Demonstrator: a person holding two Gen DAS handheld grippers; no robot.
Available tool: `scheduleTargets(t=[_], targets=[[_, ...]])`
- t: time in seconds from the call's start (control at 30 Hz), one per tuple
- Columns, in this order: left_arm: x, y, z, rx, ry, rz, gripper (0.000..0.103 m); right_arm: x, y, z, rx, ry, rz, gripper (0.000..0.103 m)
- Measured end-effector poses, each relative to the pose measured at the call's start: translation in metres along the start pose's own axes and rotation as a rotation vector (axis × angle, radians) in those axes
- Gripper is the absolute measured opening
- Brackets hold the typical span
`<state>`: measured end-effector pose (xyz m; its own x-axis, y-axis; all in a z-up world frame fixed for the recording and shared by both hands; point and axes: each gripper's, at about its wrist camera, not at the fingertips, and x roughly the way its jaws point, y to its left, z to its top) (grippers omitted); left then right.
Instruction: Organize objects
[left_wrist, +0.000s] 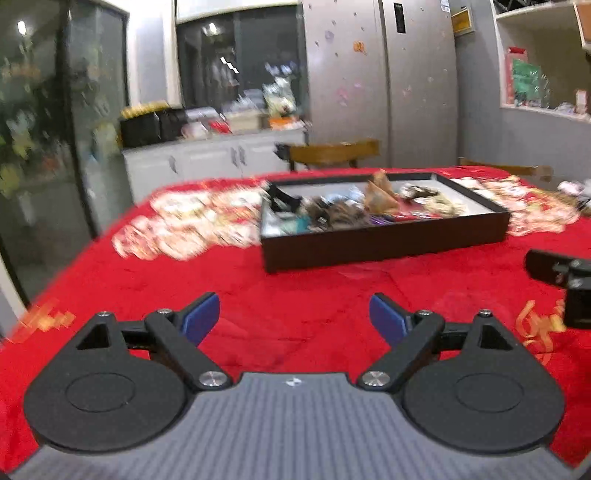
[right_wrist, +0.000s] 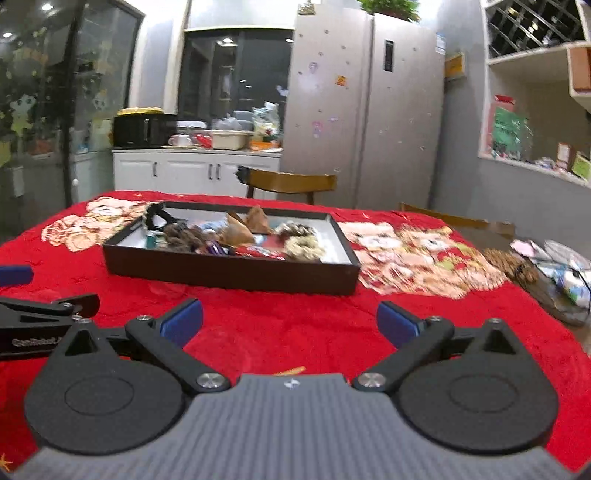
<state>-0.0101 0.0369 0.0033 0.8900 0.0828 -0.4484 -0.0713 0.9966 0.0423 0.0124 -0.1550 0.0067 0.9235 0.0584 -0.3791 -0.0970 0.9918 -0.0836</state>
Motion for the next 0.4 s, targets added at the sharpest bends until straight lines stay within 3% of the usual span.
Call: scheduleTargets(t=[0.07, 0.4], targets=[[0.000, 0.005, -0.001, -0.033, 0.008, -0.031, 0.091, 0.001, -0.003, -0.004, 0.025, 0.000, -0.015, 0.103], [0.004, 0.004, -0.002, -0.021, 0.016, -0.017, 0.091, 0.008, -0.012, -0.012, 0.051, 0.007, -0.031, 0.103]])
